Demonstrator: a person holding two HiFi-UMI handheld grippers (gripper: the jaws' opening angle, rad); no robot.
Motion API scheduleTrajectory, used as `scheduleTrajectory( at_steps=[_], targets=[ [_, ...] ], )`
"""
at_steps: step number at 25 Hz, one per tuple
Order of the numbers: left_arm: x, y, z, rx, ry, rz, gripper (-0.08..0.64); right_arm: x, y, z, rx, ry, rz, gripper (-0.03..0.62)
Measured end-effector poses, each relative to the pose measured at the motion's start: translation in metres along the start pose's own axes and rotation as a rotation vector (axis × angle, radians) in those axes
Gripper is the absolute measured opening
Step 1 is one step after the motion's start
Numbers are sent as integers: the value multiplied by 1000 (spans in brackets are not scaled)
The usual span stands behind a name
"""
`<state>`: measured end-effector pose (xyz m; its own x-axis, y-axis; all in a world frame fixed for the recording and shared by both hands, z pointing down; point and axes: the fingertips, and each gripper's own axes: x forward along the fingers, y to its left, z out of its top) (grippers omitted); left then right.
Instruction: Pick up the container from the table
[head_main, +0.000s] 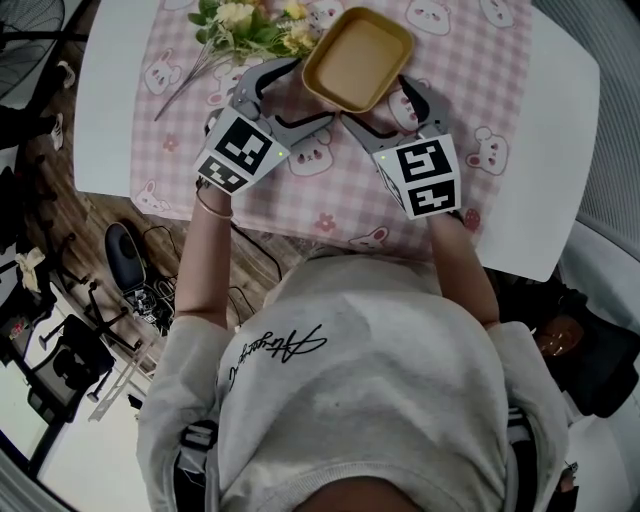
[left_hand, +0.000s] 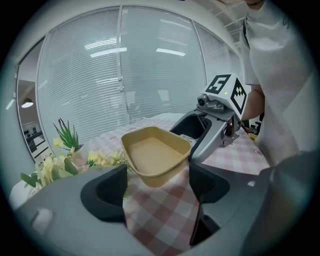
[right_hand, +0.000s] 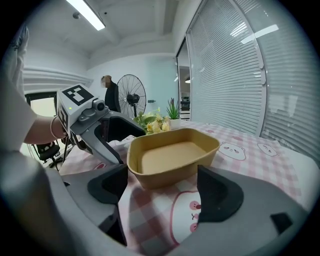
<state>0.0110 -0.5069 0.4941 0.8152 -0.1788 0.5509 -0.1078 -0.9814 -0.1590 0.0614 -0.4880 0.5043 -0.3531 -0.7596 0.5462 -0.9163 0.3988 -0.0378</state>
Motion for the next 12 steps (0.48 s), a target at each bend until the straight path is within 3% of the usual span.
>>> scheduleTrajectory(
  at_steps=[12],
  targets=[
    [5,-7,2,34,27,-13,357,5,0,-3,-9,13,-13,408]
  ],
)
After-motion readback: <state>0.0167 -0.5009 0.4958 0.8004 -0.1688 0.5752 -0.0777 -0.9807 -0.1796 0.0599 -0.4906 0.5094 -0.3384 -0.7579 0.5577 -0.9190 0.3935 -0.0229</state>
